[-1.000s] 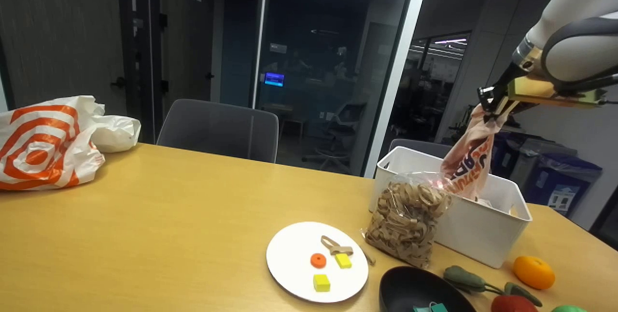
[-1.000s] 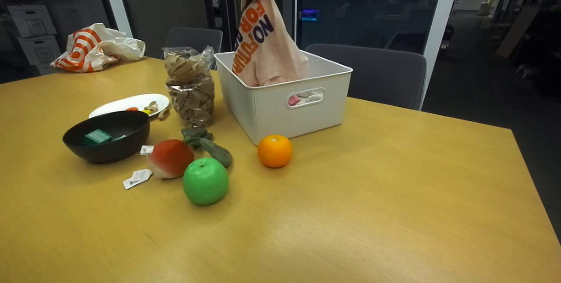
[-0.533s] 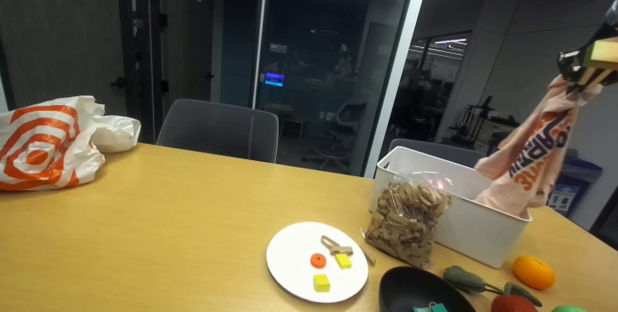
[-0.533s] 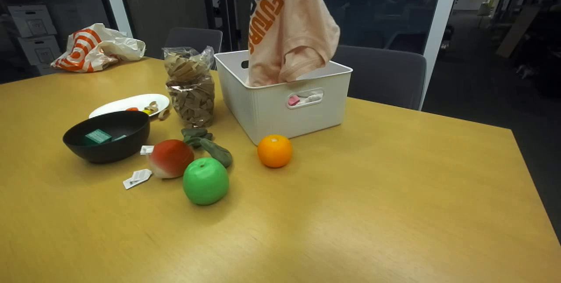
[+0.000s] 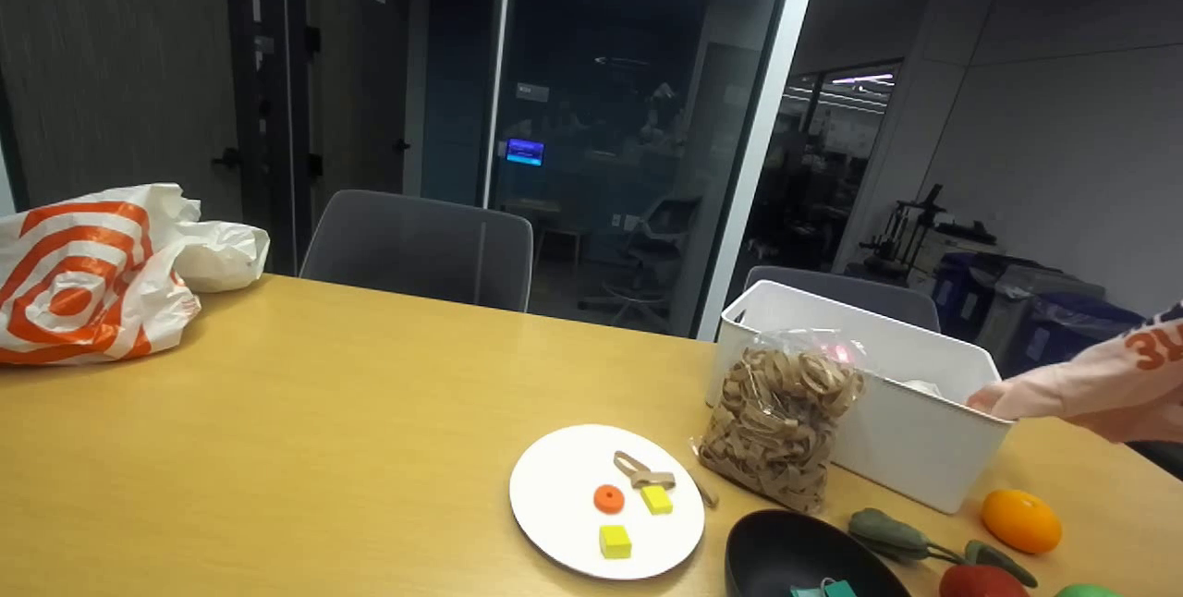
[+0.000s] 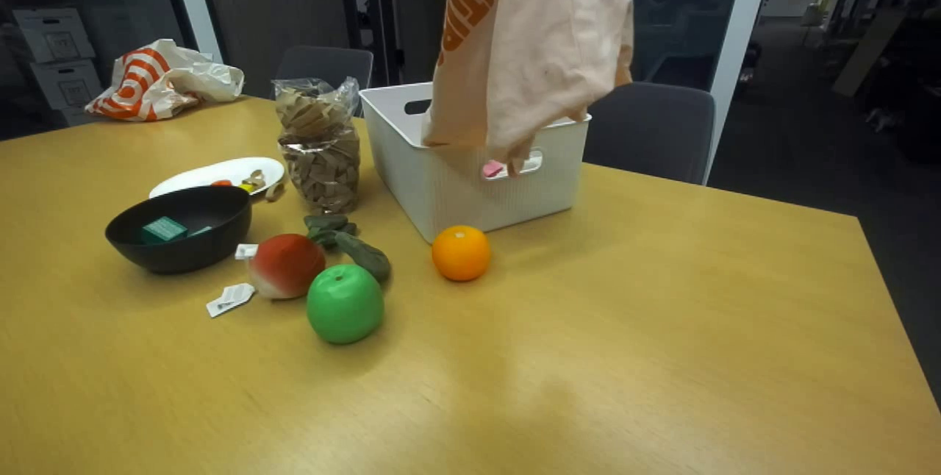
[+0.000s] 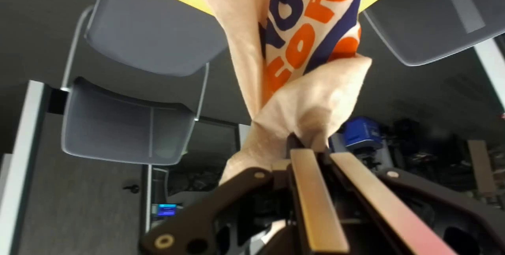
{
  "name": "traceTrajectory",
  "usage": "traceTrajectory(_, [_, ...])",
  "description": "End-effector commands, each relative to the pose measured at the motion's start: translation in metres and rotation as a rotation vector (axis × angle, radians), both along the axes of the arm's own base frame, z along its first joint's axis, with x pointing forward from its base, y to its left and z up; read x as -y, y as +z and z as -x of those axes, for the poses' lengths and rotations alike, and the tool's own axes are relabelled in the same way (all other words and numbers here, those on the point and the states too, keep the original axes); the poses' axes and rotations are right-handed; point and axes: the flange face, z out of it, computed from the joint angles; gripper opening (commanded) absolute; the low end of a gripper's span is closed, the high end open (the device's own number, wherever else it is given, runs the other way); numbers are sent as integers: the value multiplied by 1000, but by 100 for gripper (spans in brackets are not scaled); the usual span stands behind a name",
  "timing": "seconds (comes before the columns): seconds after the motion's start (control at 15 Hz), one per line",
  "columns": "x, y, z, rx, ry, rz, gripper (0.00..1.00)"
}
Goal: Remove the peach shirt from the basket, then unfold it
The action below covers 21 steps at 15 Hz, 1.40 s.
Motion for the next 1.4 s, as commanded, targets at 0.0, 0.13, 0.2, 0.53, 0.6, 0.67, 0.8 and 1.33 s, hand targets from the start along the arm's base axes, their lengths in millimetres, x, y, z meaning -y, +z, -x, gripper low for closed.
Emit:
traceTrajectory(0.0, [9,-9,62,32,-202,-28,5])
traceTrajectory(0.13, [19,-28,91,-9,-325,-54,5])
traceTrajectory(0.2, [24,-40,105,-43,-384,-57,5])
traceTrajectory(0.53, [49,-103,151,-216,-631,36,6])
traceTrajectory(0.6, [54,-118,152,-247,-676,62,6])
traceTrajectory(0.67, [56,-132,151,-284,-715,90,6])
traceTrajectory(0.8, [56,-168,132,-289,-681,92,6])
traceTrajectory(1.33, [9,-275,6,-262,-352,234,5])
